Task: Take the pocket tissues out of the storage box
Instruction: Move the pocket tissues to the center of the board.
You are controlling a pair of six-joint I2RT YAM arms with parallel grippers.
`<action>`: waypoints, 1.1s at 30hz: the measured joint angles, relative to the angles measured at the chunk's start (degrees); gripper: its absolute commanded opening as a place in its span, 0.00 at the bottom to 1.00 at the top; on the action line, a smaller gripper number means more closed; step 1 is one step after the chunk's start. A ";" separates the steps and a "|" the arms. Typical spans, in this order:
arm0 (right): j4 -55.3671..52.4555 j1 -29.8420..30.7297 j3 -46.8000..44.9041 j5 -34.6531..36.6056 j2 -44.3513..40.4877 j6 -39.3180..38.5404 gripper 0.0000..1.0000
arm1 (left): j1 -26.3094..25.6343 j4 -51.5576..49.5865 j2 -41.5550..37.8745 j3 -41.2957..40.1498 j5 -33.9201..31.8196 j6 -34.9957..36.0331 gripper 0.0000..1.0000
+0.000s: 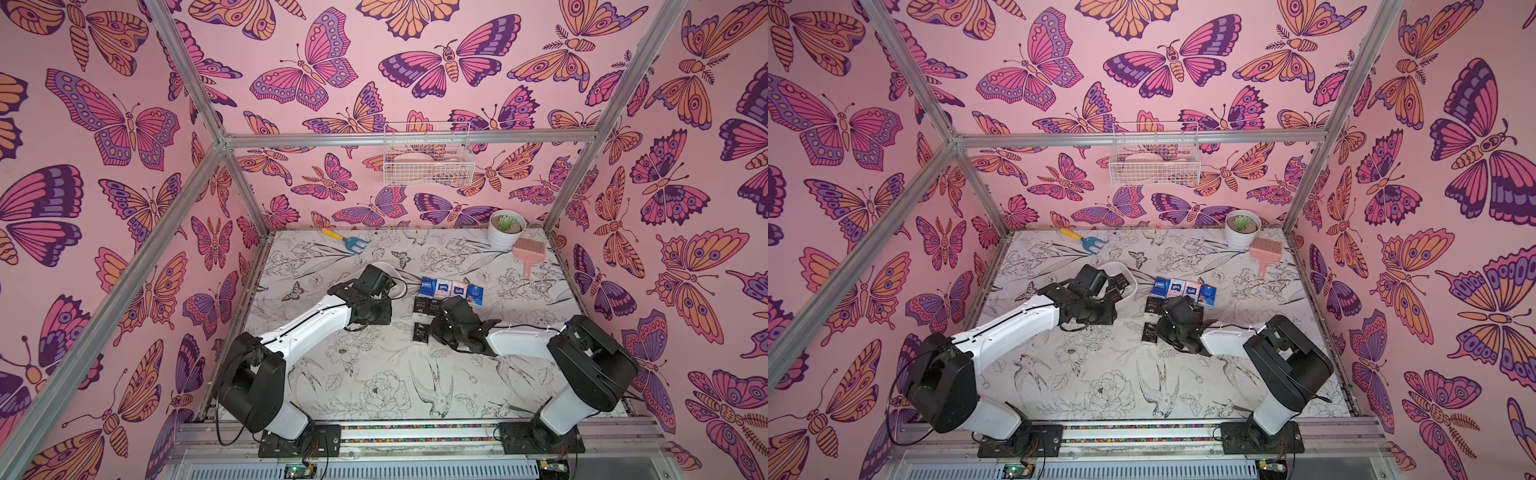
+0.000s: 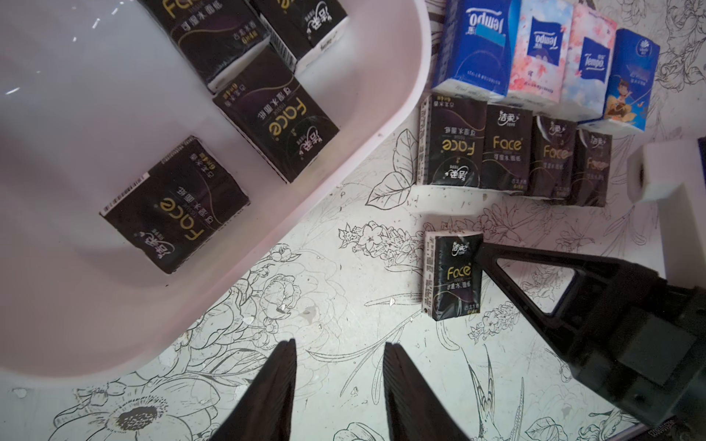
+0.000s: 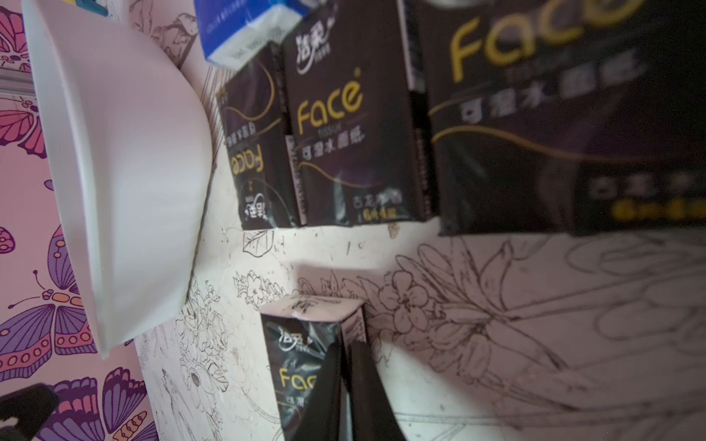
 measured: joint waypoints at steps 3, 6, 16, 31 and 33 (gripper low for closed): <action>0.28 -0.59 0.04 0.50 0.13 0.00 0.10 | 0.20 -0.07 -0.17 -0.02 -0.09 0.00 0.43; 0.50 -0.94 0.70 0.66 0.98 0.00 0.10 | 0.24 -0.07 -0.52 -0.04 -0.09 0.00 0.43; 1.60 -0.94 3.69 0.68 4.11 0.20 0.11 | 0.72 -0.11 -1.16 -0.96 -0.13 0.00 0.43; 1.53 -0.94 4.24 2.16 4.42 1.42 0.14 | 1.03 -0.09 -1.86 -1.49 -1.05 -0.02 0.43; 1.53 -0.94 4.24 2.36 4.42 1.49 0.14 | 1.11 -0.09 -1.90 -1.57 -1.16 -0.02 0.43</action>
